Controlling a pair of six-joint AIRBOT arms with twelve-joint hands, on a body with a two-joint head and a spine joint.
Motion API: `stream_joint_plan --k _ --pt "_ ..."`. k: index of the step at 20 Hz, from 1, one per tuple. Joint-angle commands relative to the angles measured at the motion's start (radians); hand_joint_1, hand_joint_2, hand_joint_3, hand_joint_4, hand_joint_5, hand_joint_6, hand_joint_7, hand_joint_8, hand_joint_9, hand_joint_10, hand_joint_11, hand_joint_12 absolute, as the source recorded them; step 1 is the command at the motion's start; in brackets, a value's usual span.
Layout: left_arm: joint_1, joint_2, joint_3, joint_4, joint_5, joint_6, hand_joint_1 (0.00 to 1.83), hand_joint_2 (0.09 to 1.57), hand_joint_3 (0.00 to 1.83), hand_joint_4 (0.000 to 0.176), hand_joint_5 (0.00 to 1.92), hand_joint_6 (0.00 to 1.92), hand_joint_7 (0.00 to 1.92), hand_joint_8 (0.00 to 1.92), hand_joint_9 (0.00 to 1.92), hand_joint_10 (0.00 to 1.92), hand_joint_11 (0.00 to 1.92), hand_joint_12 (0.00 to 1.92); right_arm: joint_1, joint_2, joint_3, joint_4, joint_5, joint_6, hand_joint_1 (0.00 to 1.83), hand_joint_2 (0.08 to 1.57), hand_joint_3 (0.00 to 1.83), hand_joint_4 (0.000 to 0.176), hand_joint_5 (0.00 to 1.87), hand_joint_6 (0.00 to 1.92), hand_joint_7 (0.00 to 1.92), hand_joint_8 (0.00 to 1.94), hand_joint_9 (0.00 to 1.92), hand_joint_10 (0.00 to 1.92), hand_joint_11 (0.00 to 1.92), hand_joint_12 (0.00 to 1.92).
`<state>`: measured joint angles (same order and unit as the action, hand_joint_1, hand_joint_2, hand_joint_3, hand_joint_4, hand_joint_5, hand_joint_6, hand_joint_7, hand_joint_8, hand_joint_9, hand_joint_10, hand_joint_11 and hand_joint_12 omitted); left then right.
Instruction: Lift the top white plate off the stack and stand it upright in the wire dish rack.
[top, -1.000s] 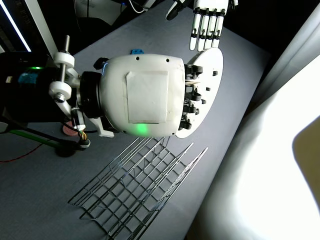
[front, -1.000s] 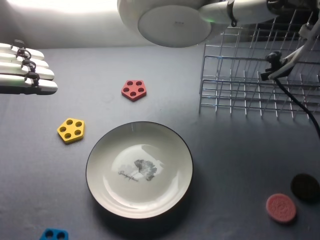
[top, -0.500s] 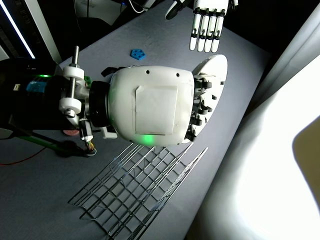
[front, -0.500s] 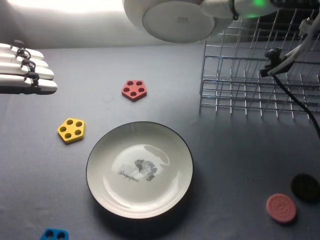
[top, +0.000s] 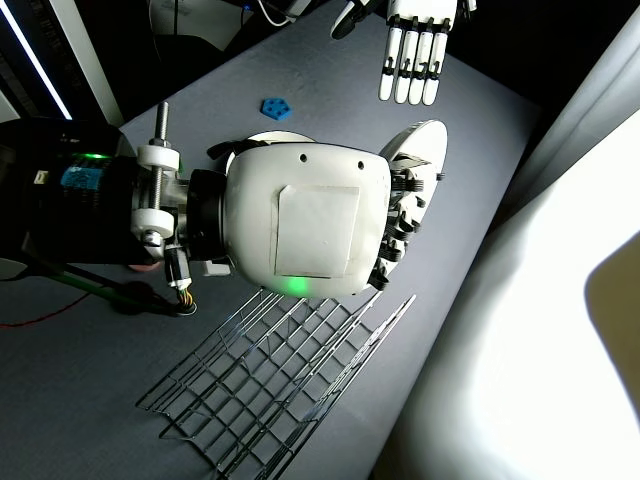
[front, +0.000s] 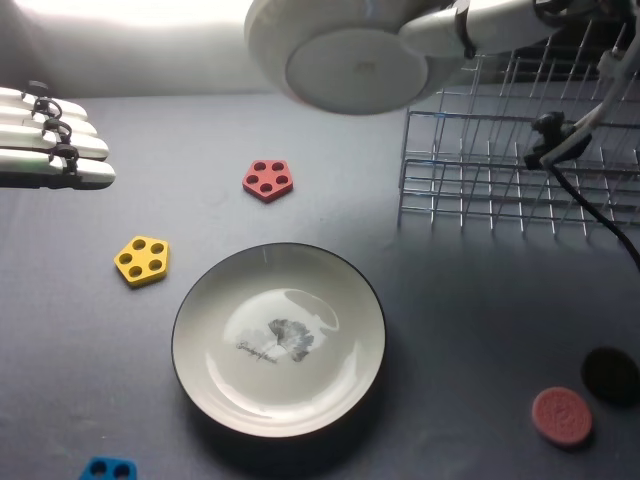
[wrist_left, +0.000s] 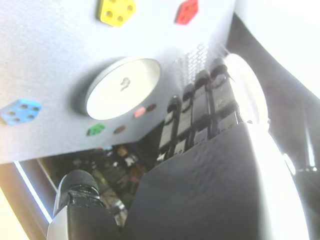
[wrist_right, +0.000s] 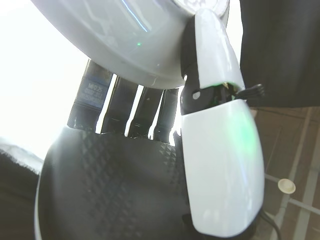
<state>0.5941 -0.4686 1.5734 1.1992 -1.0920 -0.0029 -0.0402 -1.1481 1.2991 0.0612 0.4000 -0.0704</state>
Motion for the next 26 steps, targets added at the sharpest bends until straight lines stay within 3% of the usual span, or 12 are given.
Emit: stream_joint_plan --k 1,3,10,26 --pt "-0.025 0.016 -0.004 -0.079 -0.046 -0.003 0.10 0.89 0.00 0.000 0.06 0.00 0.05 0.00 0.06 0.00 0.06 0.01 0.021 0.014 0.011 -0.019 0.150 0.070 1.49 1.10 0.00 0.000 0.84 1.15 1.03 0.71 0.96 0.92 0.91 1.46" --pt "-0.025 0.016 -0.005 -0.078 -0.045 -0.003 0.10 0.88 0.00 0.000 0.08 0.01 0.06 0.01 0.06 0.00 0.06 0.01 0.014 0.014 0.022 -0.089 0.171 0.136 1.49 1.10 0.00 0.000 0.86 1.15 1.02 0.72 0.93 0.97 0.89 1.48" --pt "-0.025 0.016 -0.009 -0.079 -0.043 -0.003 0.09 0.90 0.00 0.000 0.07 0.01 0.06 0.01 0.06 0.01 0.06 0.01 -0.008 0.014 0.078 -0.163 0.210 0.223 1.49 1.09 0.00 0.000 0.86 1.12 1.04 0.71 0.98 0.91 0.94 1.42" --pt "-0.026 0.017 -0.014 -0.079 -0.042 -0.003 0.09 0.90 0.00 0.000 0.05 0.00 0.03 0.00 0.03 0.00 0.04 0.01 -0.023 0.014 0.133 -0.217 0.188 0.306 1.49 1.11 0.00 0.000 0.83 1.18 1.00 0.76 0.93 0.97 0.88 1.50"
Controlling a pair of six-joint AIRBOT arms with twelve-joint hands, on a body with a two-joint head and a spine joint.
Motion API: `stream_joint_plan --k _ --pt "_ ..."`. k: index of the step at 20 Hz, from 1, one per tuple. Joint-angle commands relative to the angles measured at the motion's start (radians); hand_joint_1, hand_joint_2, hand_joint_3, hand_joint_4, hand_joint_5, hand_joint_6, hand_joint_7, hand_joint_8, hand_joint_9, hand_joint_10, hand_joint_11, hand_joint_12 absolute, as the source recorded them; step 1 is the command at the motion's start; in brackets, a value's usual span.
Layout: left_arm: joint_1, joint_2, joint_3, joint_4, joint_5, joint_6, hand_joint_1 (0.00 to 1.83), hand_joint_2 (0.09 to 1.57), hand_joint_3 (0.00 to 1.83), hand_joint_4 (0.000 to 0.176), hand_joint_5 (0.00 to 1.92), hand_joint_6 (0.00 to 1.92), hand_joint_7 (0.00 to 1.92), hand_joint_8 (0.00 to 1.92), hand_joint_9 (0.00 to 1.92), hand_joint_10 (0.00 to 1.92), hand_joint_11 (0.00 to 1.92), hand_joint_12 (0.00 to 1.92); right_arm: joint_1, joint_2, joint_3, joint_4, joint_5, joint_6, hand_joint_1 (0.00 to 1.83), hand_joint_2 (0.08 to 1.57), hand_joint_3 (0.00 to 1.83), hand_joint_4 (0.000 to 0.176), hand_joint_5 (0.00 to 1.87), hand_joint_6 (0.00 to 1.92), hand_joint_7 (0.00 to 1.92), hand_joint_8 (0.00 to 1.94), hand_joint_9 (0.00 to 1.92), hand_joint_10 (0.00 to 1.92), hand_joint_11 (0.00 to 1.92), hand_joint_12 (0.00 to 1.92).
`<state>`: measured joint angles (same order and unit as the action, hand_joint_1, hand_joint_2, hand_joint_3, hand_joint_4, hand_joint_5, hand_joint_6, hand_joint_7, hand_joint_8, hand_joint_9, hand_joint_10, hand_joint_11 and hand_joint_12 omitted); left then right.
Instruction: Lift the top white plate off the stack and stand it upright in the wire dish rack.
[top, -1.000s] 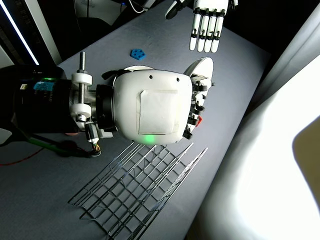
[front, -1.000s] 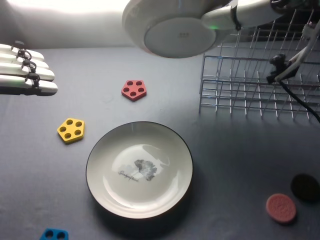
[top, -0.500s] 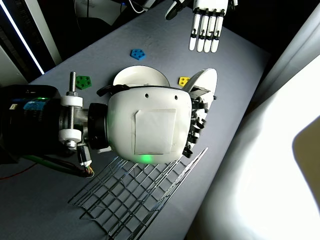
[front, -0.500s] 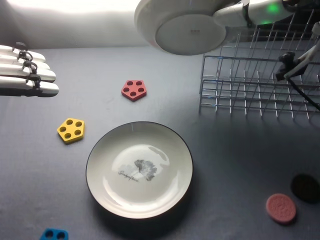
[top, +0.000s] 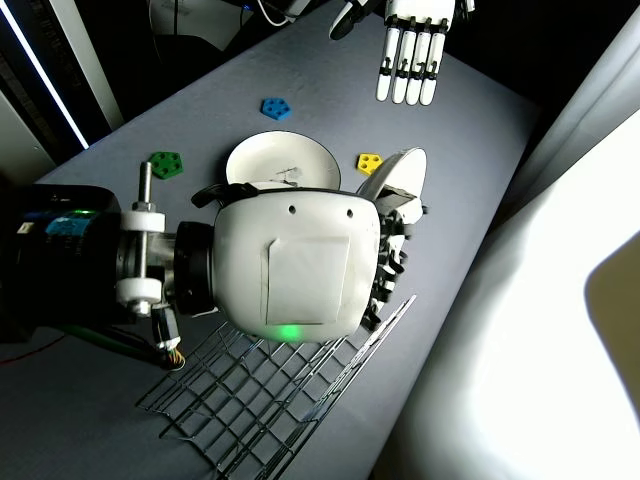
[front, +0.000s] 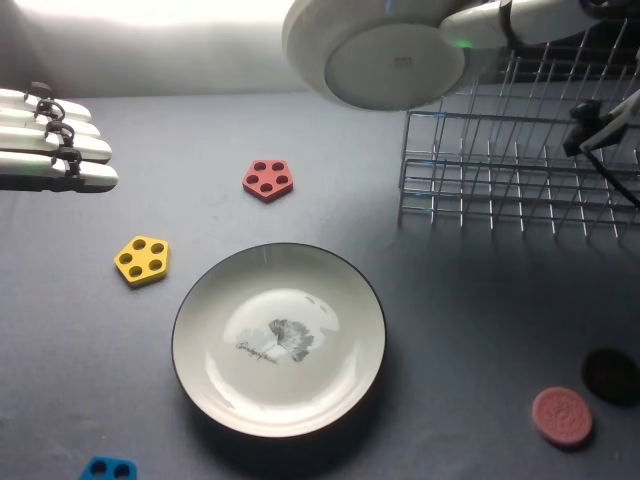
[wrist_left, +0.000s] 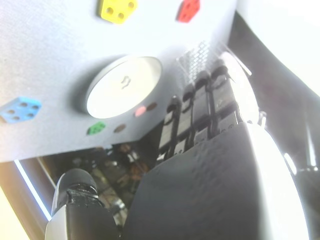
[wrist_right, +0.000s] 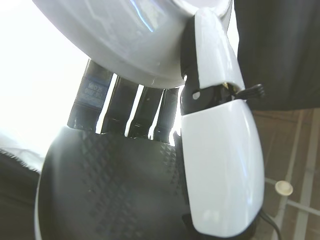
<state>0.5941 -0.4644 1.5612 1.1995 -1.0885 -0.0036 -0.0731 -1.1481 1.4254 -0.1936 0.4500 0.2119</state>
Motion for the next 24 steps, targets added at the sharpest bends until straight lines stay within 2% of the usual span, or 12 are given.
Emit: stream_joint_plan --k 1,4,7,8,11,15,18,22,24 --pt "-0.026 0.013 -0.002 -0.079 -0.046 -0.002 0.09 0.90 0.00 0.000 0.04 0.00 0.02 0.00 0.03 0.00 0.03 0.00 0.010 0.014 0.008 0.036 0.137 0.024 1.49 1.12 0.00 0.000 0.81 1.20 0.98 0.79 0.92 0.99 0.87 1.51" --pt "-0.026 0.013 -0.002 -0.079 -0.046 -0.002 0.10 0.89 0.00 0.000 0.07 0.01 0.06 0.01 0.06 0.01 0.06 0.02 0.010 0.014 0.012 0.028 0.137 0.029 1.49 1.12 0.00 0.000 0.81 1.21 0.97 0.80 0.93 0.99 0.88 1.50" --pt "-0.026 0.013 -0.002 -0.079 -0.047 -0.002 0.10 0.89 0.00 0.000 0.06 0.00 0.03 0.00 0.05 0.01 0.06 0.02 0.010 0.018 0.021 -0.011 0.136 0.075 1.49 1.12 0.00 0.000 0.82 1.20 0.99 0.77 0.92 1.00 0.87 1.51" --pt "-0.026 0.013 -0.002 -0.079 -0.047 -0.002 0.05 0.90 0.00 0.000 0.03 0.00 0.02 0.00 0.03 0.00 0.05 0.01 0.010 0.019 0.024 -0.012 0.136 0.075 1.48 1.12 0.00 0.000 0.81 1.21 0.97 0.81 0.91 1.01 0.88 1.50" --pt "-0.026 0.013 -0.002 -0.079 -0.047 -0.002 0.08 0.88 0.00 0.000 0.08 0.00 0.07 0.01 0.07 0.01 0.08 0.02 0.010 0.019 0.040 -0.014 0.137 0.077 1.49 1.11 0.00 0.000 0.82 1.19 0.99 0.76 0.93 0.99 0.90 1.48" --pt "-0.026 0.013 -0.003 -0.079 -0.047 -0.003 0.09 0.89 0.00 0.000 0.05 0.00 0.04 0.00 0.04 0.00 0.05 0.00 0.010 0.023 0.051 -0.021 0.139 0.088 1.49 1.11 0.00 0.000 0.82 1.18 0.99 0.77 0.94 0.98 0.90 1.47" --pt "-0.026 0.013 -0.004 -0.080 -0.047 -0.003 0.08 0.90 0.00 0.000 0.05 0.00 0.04 0.00 0.04 0.00 0.03 0.00 0.004 0.024 0.063 -0.045 0.147 0.144 1.49 1.10 0.00 0.000 0.85 1.15 1.00 0.74 0.96 0.95 0.92 1.45" --pt "-0.026 0.013 -0.005 -0.080 -0.047 -0.003 0.08 0.89 0.00 0.000 0.07 0.01 0.05 0.01 0.05 0.01 0.06 0.01 -0.011 0.026 0.080 -0.052 0.151 0.155 1.49 1.10 0.00 0.000 0.84 1.15 1.01 0.74 0.95 0.97 0.91 1.46" --pt "-0.026 0.013 -0.005 -0.080 -0.047 -0.003 0.08 0.89 0.00 0.000 0.07 0.01 0.05 0.00 0.05 0.01 0.05 0.01 -0.012 0.026 0.083 -0.053 0.152 0.157 1.48 1.12 0.00 0.000 0.79 1.22 0.95 0.84 0.90 1.03 0.88 1.50"
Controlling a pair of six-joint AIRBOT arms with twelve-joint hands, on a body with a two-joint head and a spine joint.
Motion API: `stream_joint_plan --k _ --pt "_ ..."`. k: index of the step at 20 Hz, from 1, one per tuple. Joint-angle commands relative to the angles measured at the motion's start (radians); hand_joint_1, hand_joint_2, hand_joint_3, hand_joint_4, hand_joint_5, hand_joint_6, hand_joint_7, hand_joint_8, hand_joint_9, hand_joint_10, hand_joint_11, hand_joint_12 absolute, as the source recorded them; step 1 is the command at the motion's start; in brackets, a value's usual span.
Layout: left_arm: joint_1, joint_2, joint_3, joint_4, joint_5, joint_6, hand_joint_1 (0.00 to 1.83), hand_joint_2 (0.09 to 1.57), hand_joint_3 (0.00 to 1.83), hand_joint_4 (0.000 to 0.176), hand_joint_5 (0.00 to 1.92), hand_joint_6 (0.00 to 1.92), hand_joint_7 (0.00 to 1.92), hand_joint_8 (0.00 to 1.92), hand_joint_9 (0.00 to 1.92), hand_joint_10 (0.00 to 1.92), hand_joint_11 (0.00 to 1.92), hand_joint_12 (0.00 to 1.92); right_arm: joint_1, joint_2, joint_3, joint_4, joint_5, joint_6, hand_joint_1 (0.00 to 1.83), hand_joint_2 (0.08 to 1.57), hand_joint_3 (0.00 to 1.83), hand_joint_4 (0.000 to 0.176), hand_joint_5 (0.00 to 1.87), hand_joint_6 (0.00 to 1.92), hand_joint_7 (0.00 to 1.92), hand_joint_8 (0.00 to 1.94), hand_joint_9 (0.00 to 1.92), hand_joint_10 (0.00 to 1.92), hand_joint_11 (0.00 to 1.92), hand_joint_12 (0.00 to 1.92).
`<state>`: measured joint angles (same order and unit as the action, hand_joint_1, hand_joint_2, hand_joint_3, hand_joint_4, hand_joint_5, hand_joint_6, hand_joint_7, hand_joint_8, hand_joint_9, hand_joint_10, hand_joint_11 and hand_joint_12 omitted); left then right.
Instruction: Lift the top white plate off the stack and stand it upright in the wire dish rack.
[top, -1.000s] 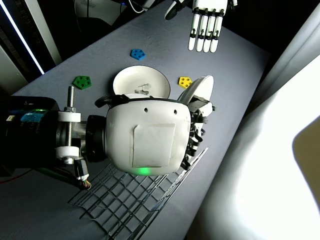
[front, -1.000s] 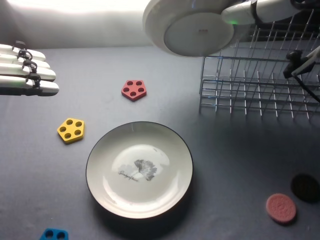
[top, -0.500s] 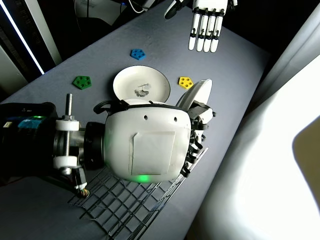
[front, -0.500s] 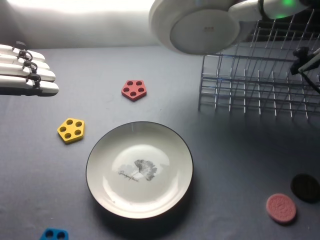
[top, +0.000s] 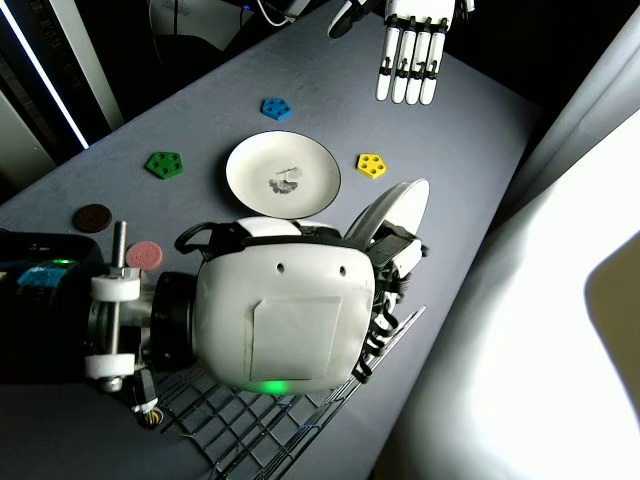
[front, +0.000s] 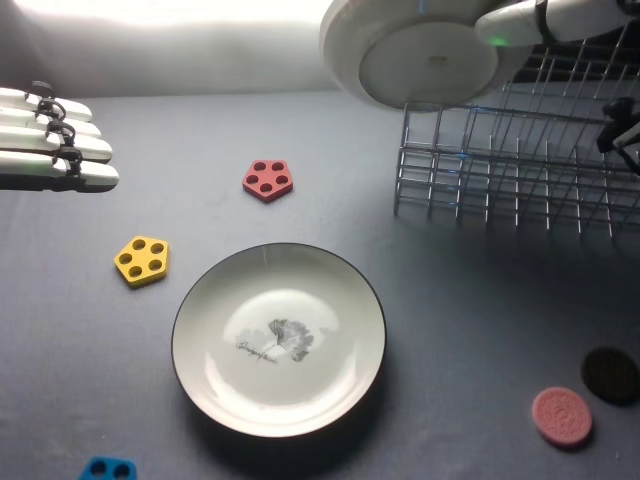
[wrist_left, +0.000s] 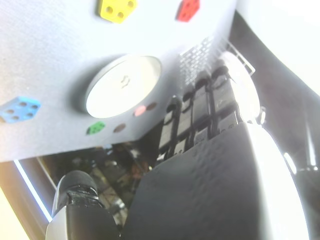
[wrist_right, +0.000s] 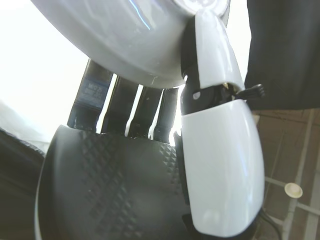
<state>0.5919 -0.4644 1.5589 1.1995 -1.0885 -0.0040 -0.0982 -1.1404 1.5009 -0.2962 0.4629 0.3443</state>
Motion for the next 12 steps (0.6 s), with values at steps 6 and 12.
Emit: stream_joint_plan --k 6,12 --pt "-0.023 0.013 -0.004 -0.079 -0.047 -0.004 0.09 0.90 0.00 0.000 0.05 0.00 0.04 0.00 0.05 0.00 0.05 0.00 0.013 0.021 0.014 0.047 0.139 0.038 1.48 1.12 0.00 0.000 0.80 1.21 0.96 0.82 0.92 1.00 0.90 1.47" --pt "-0.023 0.013 -0.008 -0.075 -0.048 -0.004 0.10 0.89 0.00 0.000 0.07 0.00 0.05 0.00 0.06 0.00 0.07 0.01 0.000 0.023 0.020 0.036 0.139 0.062 1.49 1.11 0.00 0.000 0.81 1.20 0.96 0.82 0.93 1.00 0.92 1.45"
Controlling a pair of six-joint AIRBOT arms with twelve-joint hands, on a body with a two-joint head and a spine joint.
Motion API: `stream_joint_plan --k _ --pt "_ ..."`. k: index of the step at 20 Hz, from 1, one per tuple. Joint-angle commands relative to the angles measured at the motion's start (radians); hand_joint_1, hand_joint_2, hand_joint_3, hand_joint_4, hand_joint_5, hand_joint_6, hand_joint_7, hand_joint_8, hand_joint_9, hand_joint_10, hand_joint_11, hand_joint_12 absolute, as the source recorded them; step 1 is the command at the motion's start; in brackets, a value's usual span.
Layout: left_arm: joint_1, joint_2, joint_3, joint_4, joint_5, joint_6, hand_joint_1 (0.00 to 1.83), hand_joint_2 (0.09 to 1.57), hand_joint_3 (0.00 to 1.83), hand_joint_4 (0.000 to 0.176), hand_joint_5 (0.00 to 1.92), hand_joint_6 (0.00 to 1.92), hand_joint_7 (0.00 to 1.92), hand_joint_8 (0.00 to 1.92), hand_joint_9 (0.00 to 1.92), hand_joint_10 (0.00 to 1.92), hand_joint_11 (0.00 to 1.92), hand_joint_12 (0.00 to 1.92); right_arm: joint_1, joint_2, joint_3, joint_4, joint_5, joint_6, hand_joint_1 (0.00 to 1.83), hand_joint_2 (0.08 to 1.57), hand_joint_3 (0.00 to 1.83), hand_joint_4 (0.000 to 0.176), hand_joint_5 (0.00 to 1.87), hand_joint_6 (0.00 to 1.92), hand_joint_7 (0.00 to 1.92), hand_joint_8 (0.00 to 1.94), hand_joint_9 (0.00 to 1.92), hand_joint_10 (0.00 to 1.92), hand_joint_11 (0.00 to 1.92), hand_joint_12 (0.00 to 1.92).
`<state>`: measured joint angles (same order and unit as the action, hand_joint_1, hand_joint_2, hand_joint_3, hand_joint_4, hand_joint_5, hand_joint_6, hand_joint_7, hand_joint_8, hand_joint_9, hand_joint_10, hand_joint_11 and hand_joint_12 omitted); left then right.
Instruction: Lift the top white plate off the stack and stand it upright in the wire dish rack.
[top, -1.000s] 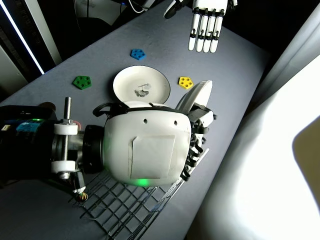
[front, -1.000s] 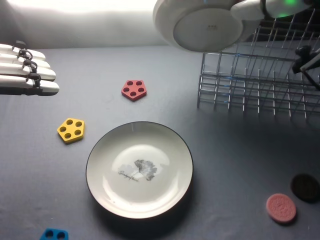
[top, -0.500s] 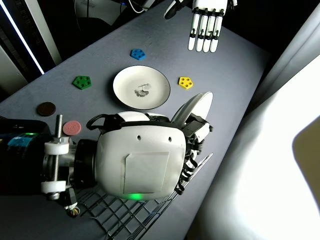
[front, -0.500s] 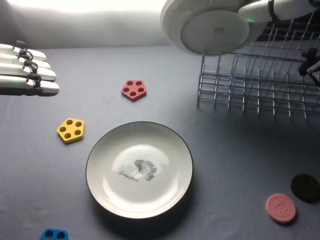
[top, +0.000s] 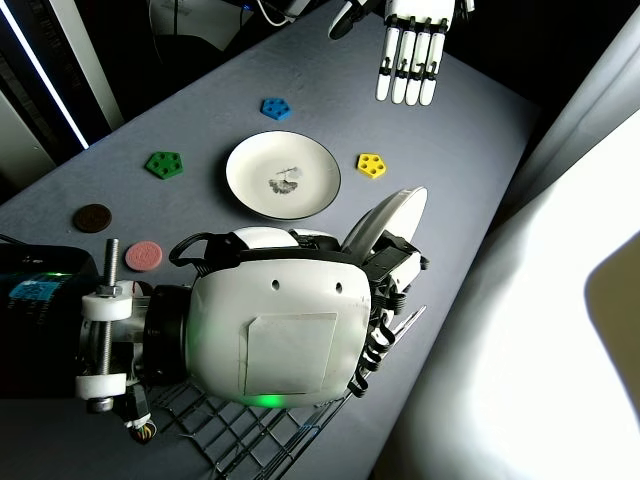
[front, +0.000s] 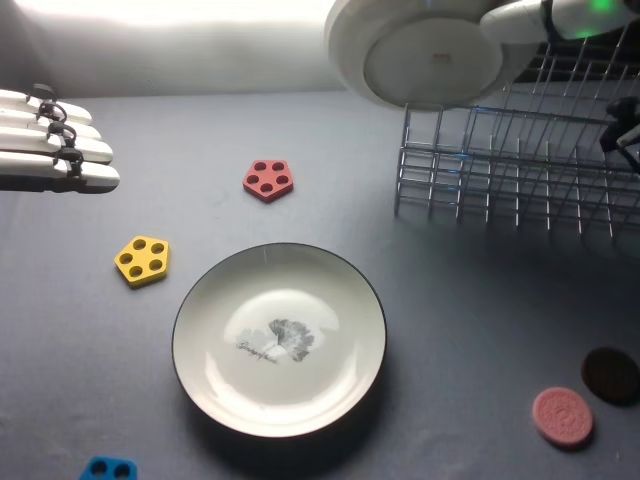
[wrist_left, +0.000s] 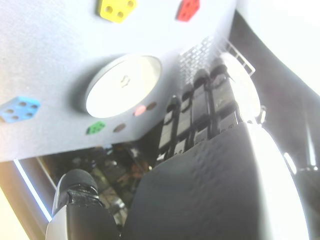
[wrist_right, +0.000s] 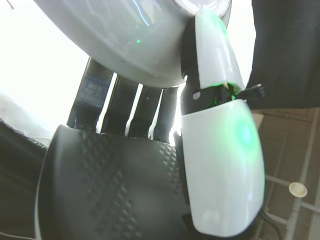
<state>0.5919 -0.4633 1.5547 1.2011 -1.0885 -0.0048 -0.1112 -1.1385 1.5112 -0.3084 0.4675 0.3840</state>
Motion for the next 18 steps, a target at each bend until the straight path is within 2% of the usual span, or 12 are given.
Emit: stream_joint_plan --k 1,9,12,18 --pt "-0.023 0.012 -0.005 -0.075 -0.049 -0.004 0.11 0.89 0.00 0.000 0.06 0.00 0.06 0.01 0.07 0.01 0.08 0.02 0.005 0.021 0.012 0.046 0.135 0.024 1.48 1.12 0.00 0.000 0.80 1.21 0.95 0.82 0.91 1.02 0.91 1.47" --pt "-0.024 0.012 -0.009 -0.073 -0.050 -0.003 0.06 0.90 0.00 0.000 0.08 0.00 0.06 0.00 0.06 0.00 0.07 0.01 -0.013 0.021 0.034 0.045 0.141 0.032 1.49 1.12 0.00 0.000 0.78 1.22 0.95 0.85 0.92 0.99 0.93 1.44" --pt "-0.023 0.013 -0.011 -0.073 -0.051 -0.003 0.06 0.90 0.00 0.000 0.08 0.00 0.07 0.00 0.07 0.01 0.08 0.02 -0.018 0.021 0.045 0.045 0.141 0.033 1.49 1.11 0.00 0.000 0.81 1.19 0.98 0.79 0.95 0.96 0.95 1.42" --pt "-0.023 0.013 -0.013 -0.070 -0.053 -0.003 0.07 0.89 0.00 0.000 0.09 0.00 0.09 0.01 0.09 0.01 0.11 0.02 -0.025 0.021 0.060 0.028 0.142 0.044 1.49 1.11 0.00 0.000 0.81 1.18 0.98 0.82 0.93 0.96 0.94 1.41"
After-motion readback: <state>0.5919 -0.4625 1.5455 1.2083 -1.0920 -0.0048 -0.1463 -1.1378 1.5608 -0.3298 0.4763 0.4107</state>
